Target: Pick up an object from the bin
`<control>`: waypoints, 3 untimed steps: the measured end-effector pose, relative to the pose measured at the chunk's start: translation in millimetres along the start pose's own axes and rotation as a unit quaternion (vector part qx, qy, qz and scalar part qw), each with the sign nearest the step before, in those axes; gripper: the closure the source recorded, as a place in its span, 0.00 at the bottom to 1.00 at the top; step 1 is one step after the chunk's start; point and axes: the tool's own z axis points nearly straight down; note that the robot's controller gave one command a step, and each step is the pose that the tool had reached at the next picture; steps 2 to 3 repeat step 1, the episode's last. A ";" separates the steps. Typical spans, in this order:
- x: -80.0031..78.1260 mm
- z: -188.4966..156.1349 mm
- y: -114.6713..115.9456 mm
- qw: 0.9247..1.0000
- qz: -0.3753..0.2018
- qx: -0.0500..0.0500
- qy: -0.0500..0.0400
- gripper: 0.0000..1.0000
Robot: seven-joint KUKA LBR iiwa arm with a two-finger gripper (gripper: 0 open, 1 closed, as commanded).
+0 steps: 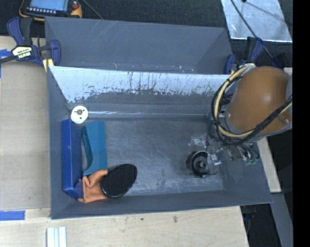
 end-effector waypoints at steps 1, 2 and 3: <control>-0.9 -14.3 -0.4 1.000 0.000 0.001 -0.002 1.00; -0.9 -14.3 -0.4 1.000 0.000 0.001 -0.002 1.00; -0.9 -14.3 -0.4 1.000 0.000 0.001 -0.002 1.00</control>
Offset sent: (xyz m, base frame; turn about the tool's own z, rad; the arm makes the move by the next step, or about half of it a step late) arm -0.0001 0.0001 0.0295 0.0000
